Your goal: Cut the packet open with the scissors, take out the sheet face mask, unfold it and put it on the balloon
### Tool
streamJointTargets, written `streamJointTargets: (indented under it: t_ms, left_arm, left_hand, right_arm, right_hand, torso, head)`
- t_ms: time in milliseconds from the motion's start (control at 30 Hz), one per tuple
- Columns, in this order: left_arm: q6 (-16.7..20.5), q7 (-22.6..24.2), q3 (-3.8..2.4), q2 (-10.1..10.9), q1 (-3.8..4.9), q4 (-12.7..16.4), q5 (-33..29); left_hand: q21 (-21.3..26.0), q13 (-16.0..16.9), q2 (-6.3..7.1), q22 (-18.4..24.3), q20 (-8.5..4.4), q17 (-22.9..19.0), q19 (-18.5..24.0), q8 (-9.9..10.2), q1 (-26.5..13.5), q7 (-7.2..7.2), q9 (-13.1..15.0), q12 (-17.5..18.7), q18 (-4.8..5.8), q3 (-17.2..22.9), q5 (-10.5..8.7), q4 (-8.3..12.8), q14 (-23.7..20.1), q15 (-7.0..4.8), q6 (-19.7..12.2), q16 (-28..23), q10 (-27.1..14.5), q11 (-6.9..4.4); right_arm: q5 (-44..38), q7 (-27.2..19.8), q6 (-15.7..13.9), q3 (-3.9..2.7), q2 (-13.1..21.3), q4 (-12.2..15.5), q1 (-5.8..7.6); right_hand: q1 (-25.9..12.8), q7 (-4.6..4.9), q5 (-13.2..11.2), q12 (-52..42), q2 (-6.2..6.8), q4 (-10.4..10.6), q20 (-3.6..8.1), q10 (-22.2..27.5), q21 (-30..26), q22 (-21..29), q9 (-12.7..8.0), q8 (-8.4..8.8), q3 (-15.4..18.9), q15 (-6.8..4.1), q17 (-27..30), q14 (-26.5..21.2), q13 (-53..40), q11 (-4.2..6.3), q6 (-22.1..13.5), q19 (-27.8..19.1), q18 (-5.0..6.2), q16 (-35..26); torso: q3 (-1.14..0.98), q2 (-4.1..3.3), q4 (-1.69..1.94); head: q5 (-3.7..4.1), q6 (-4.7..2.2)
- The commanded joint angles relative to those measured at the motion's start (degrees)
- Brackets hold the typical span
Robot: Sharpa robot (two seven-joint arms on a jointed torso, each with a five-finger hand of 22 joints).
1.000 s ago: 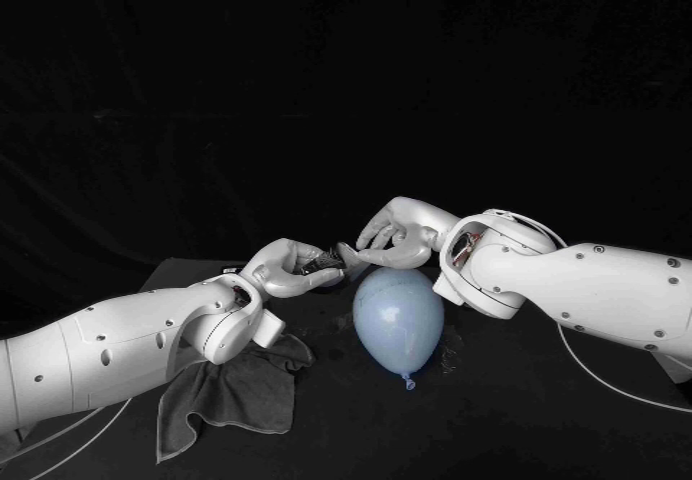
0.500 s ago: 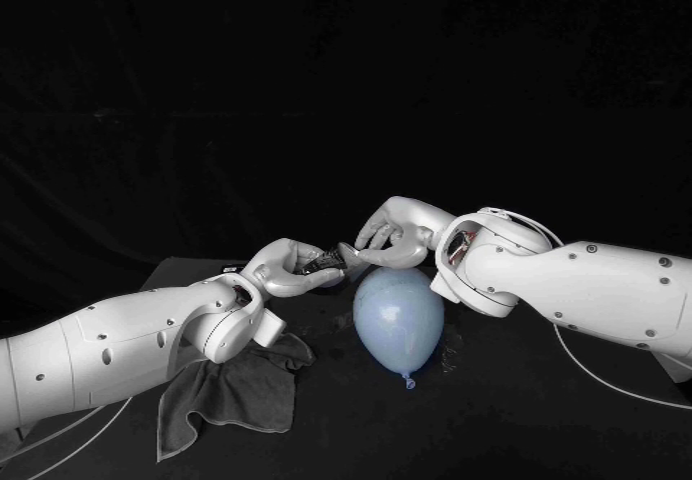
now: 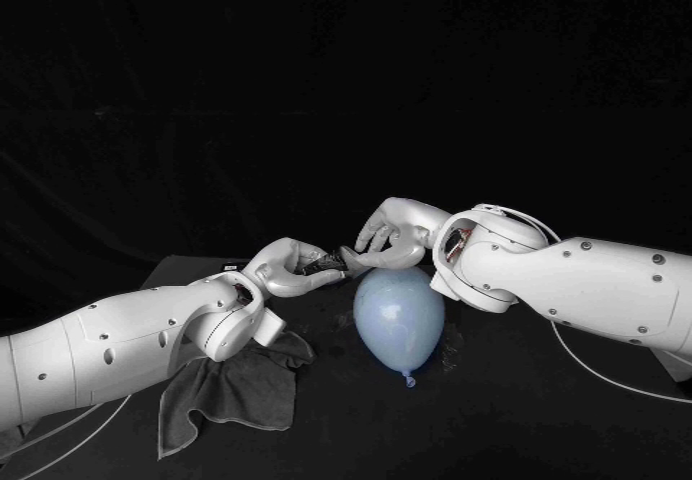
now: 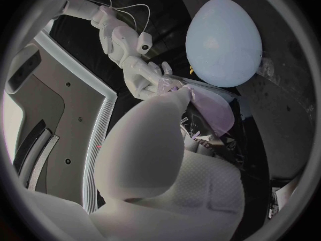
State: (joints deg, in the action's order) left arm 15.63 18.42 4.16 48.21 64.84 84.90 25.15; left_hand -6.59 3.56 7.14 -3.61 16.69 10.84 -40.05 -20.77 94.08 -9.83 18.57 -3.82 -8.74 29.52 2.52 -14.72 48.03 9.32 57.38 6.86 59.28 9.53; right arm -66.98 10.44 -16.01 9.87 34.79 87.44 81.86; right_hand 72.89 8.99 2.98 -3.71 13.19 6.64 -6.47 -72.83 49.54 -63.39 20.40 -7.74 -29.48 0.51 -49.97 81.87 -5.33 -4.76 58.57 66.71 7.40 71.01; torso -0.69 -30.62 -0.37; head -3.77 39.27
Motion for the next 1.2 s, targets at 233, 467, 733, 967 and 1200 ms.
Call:
streamJointTargets:
  t_ms: [233, 467, 733, 967, 1200]
  left_arm:
    - [0.24, -0.06, -0.15, -0.34, 0.18, -0.01, 3.69]
    - [0.31, -0.36, -0.15, -0.39, 0.19, 0.09, 4.03]
    - [0.44, -0.73, -0.15, -0.61, 0.20, -0.06, 4.34]
    - [0.38, -0.91, -0.16, -0.71, 0.21, 0.06, 4.68]
    - [0.39, -0.97, -0.16, -0.75, 0.21, 0.31, 4.93]
  left_hand:
    - [0.18, -0.04, -0.42, -0.07, 0.06, -0.09, -0.49, -0.23, 0.00, -0.19, 1.10, 0.29, 1.02, 0.47, 0.23, -0.09, 0.33, 0.20, 0.09, -0.34, 0.19, 0.17]
    - [0.18, -0.04, -0.39, -0.08, 0.06, -0.09, -0.56, -0.30, -0.10, -0.25, 1.16, 0.28, 1.06, 0.62, 0.22, -0.05, 0.37, 0.18, 0.06, -0.35, 0.23, 0.14]
    - [0.18, -0.04, -0.39, -0.08, 0.06, -0.09, -0.56, -0.30, -0.10, -0.25, 1.16, 0.28, 1.06, 0.62, 0.22, -0.05, 0.37, 0.18, 0.06, -0.35, 0.23, 0.14]
    - [0.17, -0.03, -0.36, -0.08, 0.05, -0.10, -0.67, -0.40, -0.25, -0.31, 1.26, 0.27, 1.11, 0.82, 0.21, 0.00, 0.44, 0.16, 0.05, -0.37, 0.30, 0.10]
    - [0.17, -0.03, -0.34, -0.08, 0.04, -0.10, -0.74, -0.46, -0.31, -0.32, 1.31, 0.27, 1.13, 0.92, 0.22, 0.04, 0.47, 0.15, 0.05, -0.38, 0.34, 0.09]
  right_arm:
    - [-2.56, 0.50, 5.41, 0.03, -1.21, -0.72, 0.11]
    - [-4.56, 0.08, 7.03, 0.04, -1.87, -0.92, 0.14]
    - [-5.11, -0.76, 8.73, 0.10, -2.84, -1.18, 0.15]
    - [-5.70, -0.26, 9.00, 0.15, -3.62, -2.07, 0.15]
    - [-6.54, 0.15, 9.48, 0.24, -4.26, -2.97, 0.16]
  right_hand:
    - [-0.36, -0.16, -0.21, -0.42, -0.09, 0.02, 0.09, -0.86, -0.65, 0.19, 0.23, -0.49, 0.75, -0.19, 0.38, -0.52, -0.22, 0.15, 0.43, -0.47, 1.25, -0.33]
    - [1.43, -1.16, -0.16, -1.06, -2.02, -0.76, 0.54, -2.81, -0.18, -0.28, 0.83, -1.69, -0.12, -0.93, -0.43, -0.32, -0.80, 1.12, 2.14, -0.11, 1.21, 0.23]
    - [2.32, -2.07, 0.00, -2.44, -5.03, -1.43, 1.20, -5.32, -0.26, -0.60, 1.43, -2.85, -1.66, -1.69, 0.18, -0.66, -2.62, 2.06, 3.23, -0.18, 1.17, 0.09]
    - [1.79, -2.23, 0.03, -3.29, -4.82, -1.62, 1.40, -5.62, 0.17, -1.04, 1.63, -3.21, -1.35, -1.89, -0.49, -0.50, -3.76, 2.27, 3.24, 0.06, 1.06, 0.55]
    - [0.97, -2.63, 0.02, -4.62, -4.53, -1.61, 1.59, -5.67, 0.77, -1.68, 1.97, -4.03, -0.91, -2.13, -1.94, -0.12, -5.62, 2.59, 3.59, 0.45, 0.92, 1.54]
  torso:
    - [-0.01, -0.03, 0.00]
    - [-0.01, -0.02, -0.03]
    - [0.00, -0.01, 0.01]
    - [0.01, -0.02, -0.01]
    - [-0.01, -0.02, -0.02]
  head:
    - [-0.03, 0.24]
    - [-0.02, 0.42]
    - [0.04, 0.46]
    - [0.11, 0.49]
    - [0.22, 0.57]
